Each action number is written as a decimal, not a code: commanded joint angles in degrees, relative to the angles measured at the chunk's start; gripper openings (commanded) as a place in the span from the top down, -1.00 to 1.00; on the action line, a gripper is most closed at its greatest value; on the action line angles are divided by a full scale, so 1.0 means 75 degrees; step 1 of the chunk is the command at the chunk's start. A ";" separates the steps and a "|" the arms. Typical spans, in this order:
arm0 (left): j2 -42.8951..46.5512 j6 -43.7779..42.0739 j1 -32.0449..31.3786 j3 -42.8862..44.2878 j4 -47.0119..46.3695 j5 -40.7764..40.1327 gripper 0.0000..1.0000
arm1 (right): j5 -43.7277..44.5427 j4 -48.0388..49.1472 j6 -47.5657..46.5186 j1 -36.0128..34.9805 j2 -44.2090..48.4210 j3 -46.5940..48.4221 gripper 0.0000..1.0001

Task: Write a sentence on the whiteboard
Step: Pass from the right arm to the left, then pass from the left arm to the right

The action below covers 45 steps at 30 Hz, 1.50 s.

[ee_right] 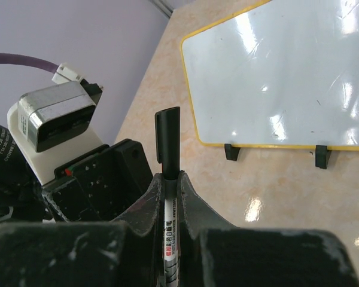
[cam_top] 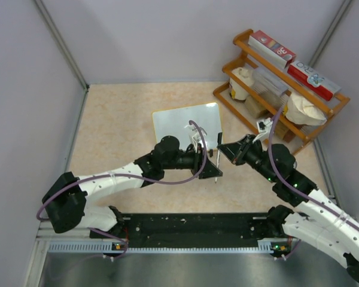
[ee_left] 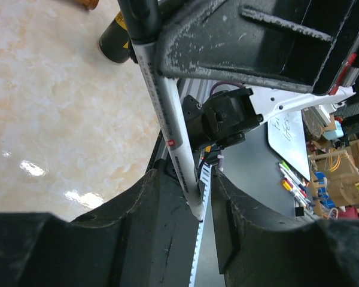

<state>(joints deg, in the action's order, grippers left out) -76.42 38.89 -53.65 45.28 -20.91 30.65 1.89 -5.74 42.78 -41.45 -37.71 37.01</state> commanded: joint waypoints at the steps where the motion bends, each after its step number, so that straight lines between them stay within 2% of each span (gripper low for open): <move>1: 0.0099 -0.0041 -0.0101 0.0221 -0.0189 0.0015 0.17 | 0.0287 0.0203 0.0119 0.0089 0.0223 0.0010 1.00; 4: 0.0170 -0.0076 -0.0113 0.0209 -0.0049 -0.0009 0.62 | 0.0334 0.0226 0.0155 0.0089 0.0212 -0.0013 1.00; 5: 0.0193 -0.0077 -0.0124 0.0198 -0.0014 -0.0021 1.00 | 0.0287 0.0214 0.0143 0.0101 0.0212 -0.0002 1.00; 8: 0.0345 -0.0147 -0.0124 0.0197 0.0197 -0.0173 1.00 | 0.0112 0.0179 0.0073 0.0089 0.0177 -0.0025 0.63; 9: 0.0392 -0.0240 -0.0124 0.0221 0.0395 -0.0220 1.00 | 0.0111 0.0133 0.0038 0.0101 0.0177 -0.0014 0.28; 12: 0.0592 -0.0533 -0.0124 0.0349 0.0817 -0.0419 1.00 | 0.0088 -0.0301 -0.0021 0.0089 0.0200 0.0092 -0.46; 15: 0.0791 -0.0884 -0.0113 0.0537 0.1532 -0.0571 1.00 | -0.0217 -0.0465 -0.0196 0.0089 0.0189 0.0220 -0.86; 17: 0.0955 -0.1153 -0.0124 0.0689 0.2071 -0.0665 1.00 | -0.0707 -0.0489 -0.0360 0.0089 0.0154 0.0291 -0.97; 22: 0.1423 -0.1588 -0.0113 0.0912 0.3042 -0.0689 1.00 | -0.1738 -0.0524 -0.0806 0.0124 -0.0069 0.0642 -0.97; 29: 0.1892 -0.2384 -0.0113 0.1298 0.4579 -0.0267 1.00 | -0.4114 -0.0512 -0.1520 0.0300 -0.0256 0.1088 -0.96; 34: 0.2092 -0.2760 -0.0113 0.1568 0.5295 0.0260 1.00 | -0.5430 -0.0443 -0.1638 0.0312 -0.0573 0.1299 -0.59; 35: 0.2104 -0.2865 -0.0113 0.1592 0.5377 0.0342 1.00 | -0.5757 -0.0396 -0.1592 0.0324 -0.0689 0.1299 -0.44; 38: 0.2139 -0.3041 -0.0113 0.1709 0.5623 0.0506 1.00 | -0.6227 -0.0302 -0.1521 0.0324 -0.0888 0.1287 -0.28; 40: 0.2115 -0.3100 -0.0124 0.1779 0.5740 0.0681 1.00 | -0.6345 -0.0290 -0.1486 0.0324 -0.0959 0.1287 -0.16; 41: 0.2115 -0.3135 -0.0124 0.1803 0.5764 0.0694 1.00 | -0.6369 -0.0220 -0.1440 0.0312 -0.0983 0.1276 -0.04; 45: 0.2127 -0.3217 -0.0124 0.1838 0.5822 0.0823 1.00 | -0.6451 0.0073 -0.1252 0.0312 -0.1088 0.1240 0.09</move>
<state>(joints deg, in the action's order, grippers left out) -61.69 16.91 -54.33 56.51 21.91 34.26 -43.03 -9.56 32.42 -39.59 -45.65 44.38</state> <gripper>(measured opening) 0.063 0.482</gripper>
